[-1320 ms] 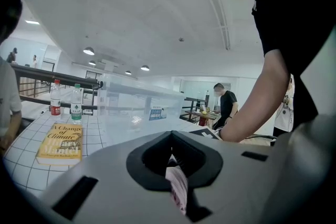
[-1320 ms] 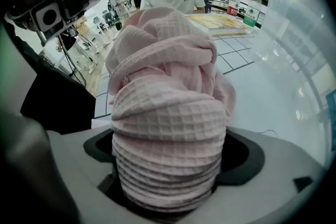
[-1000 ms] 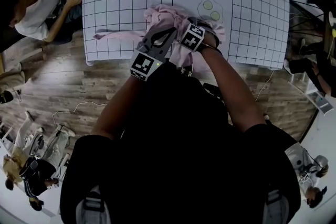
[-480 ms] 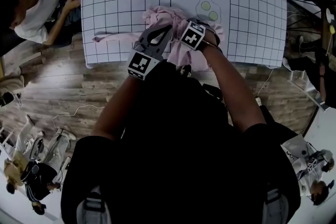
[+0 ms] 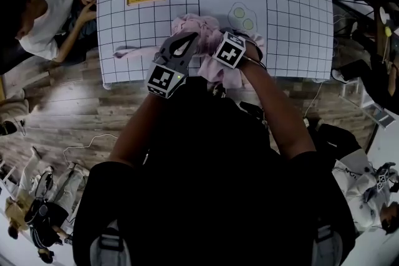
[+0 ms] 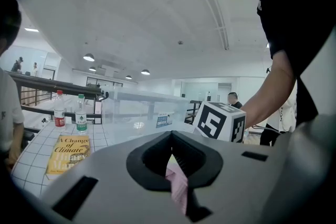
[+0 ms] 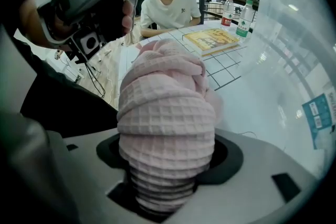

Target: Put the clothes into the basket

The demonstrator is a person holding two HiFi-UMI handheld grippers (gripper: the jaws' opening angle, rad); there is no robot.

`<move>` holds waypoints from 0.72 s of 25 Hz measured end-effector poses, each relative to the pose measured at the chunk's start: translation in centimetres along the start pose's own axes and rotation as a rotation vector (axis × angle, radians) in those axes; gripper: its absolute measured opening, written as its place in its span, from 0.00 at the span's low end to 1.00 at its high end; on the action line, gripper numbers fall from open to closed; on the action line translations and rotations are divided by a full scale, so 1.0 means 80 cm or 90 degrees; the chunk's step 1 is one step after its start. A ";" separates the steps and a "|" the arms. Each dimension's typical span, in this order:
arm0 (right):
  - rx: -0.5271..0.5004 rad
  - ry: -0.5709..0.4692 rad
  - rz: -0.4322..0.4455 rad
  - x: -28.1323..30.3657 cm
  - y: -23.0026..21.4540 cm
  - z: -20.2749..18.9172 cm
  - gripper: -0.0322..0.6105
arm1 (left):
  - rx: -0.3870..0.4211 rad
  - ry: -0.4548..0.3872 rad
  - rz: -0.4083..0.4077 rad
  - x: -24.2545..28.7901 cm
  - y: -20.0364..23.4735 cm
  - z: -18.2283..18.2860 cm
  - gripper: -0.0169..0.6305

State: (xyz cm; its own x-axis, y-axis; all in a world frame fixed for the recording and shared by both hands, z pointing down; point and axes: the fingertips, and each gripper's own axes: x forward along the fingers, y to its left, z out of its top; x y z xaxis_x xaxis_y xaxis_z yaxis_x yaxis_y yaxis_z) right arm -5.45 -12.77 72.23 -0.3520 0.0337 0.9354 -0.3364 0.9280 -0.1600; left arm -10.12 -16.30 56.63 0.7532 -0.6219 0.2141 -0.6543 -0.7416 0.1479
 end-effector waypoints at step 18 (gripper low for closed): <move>0.009 -0.034 -0.079 -0.111 -0.017 0.010 0.58 | 0.025 -0.047 -0.040 0.009 0.002 0.076 0.03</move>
State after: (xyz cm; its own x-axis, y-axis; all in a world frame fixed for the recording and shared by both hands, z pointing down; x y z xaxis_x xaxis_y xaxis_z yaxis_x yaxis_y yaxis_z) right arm -2.55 -14.59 63.90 -0.3520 -0.1012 0.9305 -0.3930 0.9183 -0.0488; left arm -9.28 -18.42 50.91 0.7967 -0.5893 0.1342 -0.6034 -0.7884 0.1199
